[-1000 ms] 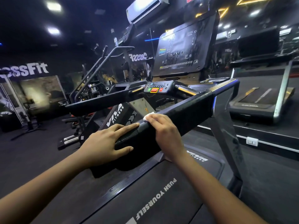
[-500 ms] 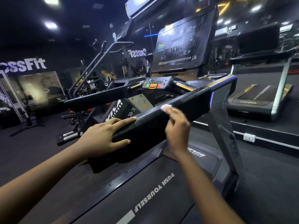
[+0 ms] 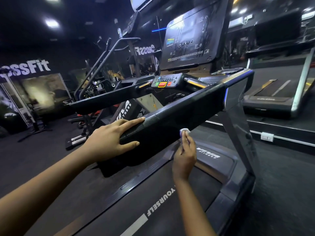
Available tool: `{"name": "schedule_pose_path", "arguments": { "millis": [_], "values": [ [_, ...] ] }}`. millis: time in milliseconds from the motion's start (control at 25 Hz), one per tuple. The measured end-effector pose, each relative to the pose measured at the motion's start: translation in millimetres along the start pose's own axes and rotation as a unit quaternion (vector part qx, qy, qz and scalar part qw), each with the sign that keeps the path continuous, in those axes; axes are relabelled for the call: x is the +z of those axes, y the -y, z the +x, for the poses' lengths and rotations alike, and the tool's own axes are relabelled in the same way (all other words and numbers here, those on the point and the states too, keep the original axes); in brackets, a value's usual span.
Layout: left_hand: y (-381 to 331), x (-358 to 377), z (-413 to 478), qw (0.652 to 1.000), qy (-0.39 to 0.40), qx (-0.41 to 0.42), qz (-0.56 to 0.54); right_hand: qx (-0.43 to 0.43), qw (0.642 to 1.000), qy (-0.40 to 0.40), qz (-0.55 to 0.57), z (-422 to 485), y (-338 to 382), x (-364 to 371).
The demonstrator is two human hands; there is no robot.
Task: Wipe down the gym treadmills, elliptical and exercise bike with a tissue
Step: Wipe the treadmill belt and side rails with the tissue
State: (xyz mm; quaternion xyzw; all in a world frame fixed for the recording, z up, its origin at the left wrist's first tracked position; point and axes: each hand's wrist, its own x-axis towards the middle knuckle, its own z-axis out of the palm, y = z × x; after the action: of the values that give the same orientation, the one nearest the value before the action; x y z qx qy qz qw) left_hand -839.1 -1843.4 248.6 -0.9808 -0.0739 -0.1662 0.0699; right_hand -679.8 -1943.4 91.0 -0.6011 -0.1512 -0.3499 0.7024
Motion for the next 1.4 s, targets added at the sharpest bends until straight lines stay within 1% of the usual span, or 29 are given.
{"name": "schedule_pose_path", "arguments": {
  "millis": [80,120,160,280,320,360,520,640,720,760,800,920,960,1000,1080,1200,1320,1400],
  "values": [
    [-0.1,-1.0,0.1,1.000,-0.003,0.000,-0.003,0.043,0.999,-0.022,0.010,6.9,-3.4,-2.2],
    [-0.4,-1.2,-0.1,1.000,-0.003,0.001,-0.004,0.045,0.998,-0.028,0.016,4.5,5.3,-1.9],
    [-1.1,-1.3,-0.1,1.000,-0.004,0.002,-0.003,0.022,0.999,-0.025,0.018,-1.8,21.2,-1.2],
    [-2.7,-1.6,-0.6,1.000,-0.009,0.001,-0.004,-0.132,0.990,0.039,0.036,-27.2,64.7,0.9],
    [-2.7,-2.2,-1.3,1.000,-0.008,0.000,-0.005,-0.161,0.985,0.052,0.039,-27.8,66.1,3.8],
    [-3.5,-2.7,-0.8,1.000,-0.006,0.001,-0.006,-0.165,0.984,0.053,0.037,-23.3,59.3,7.1],
    [-1.1,-4.3,0.5,1.000,0.012,0.004,-0.005,-0.044,0.999,-0.009,0.013,6.9,14.8,13.8],
    [-1.0,-5.9,1.1,0.999,0.034,0.005,-0.004,0.019,0.999,-0.025,0.019,26.2,-6.1,10.6],
    [-0.6,-8.5,1.8,0.998,0.054,-0.001,-0.009,0.060,0.997,-0.039,0.024,34.3,-5.2,6.2],
    [0.2,-10.6,2.7,0.998,0.068,-0.004,-0.014,0.057,0.997,-0.044,0.025,31.7,3.8,6.7],
    [1.3,-12.3,4.1,0.996,0.085,-0.005,-0.020,0.031,0.998,-0.039,0.028,24.4,18.4,8.2],
    [-3.6,-15.2,14.0,0.993,0.112,-0.013,-0.019,-0.103,0.993,0.016,0.049,-2.3,59.1,12.8],
    [-7.2,-14.5,20.2,0.993,0.115,-0.017,-0.010,-0.122,0.991,0.025,0.052,-2.3,60.5,15.7],
    [-11.1,-13.0,27.9,0.993,0.118,-0.020,0.002,-0.120,0.991,0.025,0.052,3.0,56.0,19.1],
    [-18.8,-9.0,45.5,0.992,0.124,-0.022,0.015,-0.080,0.996,0.002,0.043,18.6,36.6,22.2],
    [-25.3,-4.8,64.1,0.991,0.134,-0.017,0.004,-0.025,0.998,-0.034,0.036,40.4,9.6,22.5],
    [-30.1,-0.5,69.8,0.992,0.119,-0.005,0.032,0.055,0.996,-0.051,0.056,61.7,-13.7,20.8],
    [-33.0,0.5,68.8,0.993,0.104,0.000,0.053,0.092,0.992,-0.065,0.056,72.2,-22.2,15.3]
  ]
}}
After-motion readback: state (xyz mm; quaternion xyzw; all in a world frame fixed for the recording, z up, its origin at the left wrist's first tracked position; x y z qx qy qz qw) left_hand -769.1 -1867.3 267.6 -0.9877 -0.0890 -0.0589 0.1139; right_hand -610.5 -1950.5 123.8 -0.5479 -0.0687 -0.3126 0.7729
